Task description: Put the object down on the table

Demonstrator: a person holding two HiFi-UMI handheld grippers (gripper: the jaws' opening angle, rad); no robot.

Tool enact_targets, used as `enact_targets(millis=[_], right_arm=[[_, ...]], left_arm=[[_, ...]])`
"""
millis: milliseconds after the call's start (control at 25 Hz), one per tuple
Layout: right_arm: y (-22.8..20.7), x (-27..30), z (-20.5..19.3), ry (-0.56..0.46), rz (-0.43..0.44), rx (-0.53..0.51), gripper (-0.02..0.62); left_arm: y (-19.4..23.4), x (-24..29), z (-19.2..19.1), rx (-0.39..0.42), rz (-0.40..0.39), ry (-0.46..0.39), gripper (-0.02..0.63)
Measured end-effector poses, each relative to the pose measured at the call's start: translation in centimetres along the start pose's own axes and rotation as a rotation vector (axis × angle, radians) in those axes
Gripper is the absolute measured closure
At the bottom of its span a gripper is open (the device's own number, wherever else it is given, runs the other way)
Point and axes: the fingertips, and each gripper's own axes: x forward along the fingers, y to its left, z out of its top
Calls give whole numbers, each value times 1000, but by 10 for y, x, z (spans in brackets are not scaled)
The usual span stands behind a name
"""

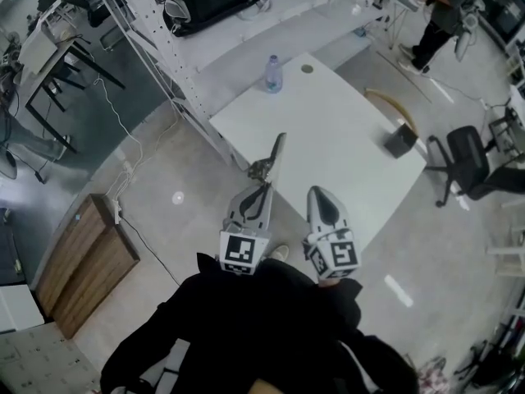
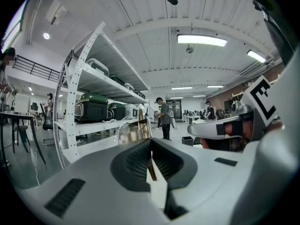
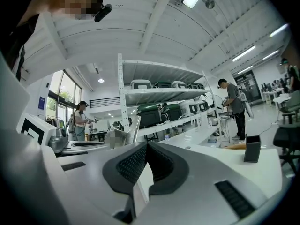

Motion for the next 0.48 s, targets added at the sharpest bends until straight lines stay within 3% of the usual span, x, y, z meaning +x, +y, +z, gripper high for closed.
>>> enact_targets(millis=[480], right_arm=[[-10,41,-31,94,-70,56,606]], left_arm=[[34,47,-32,-100,-87,121,597]])
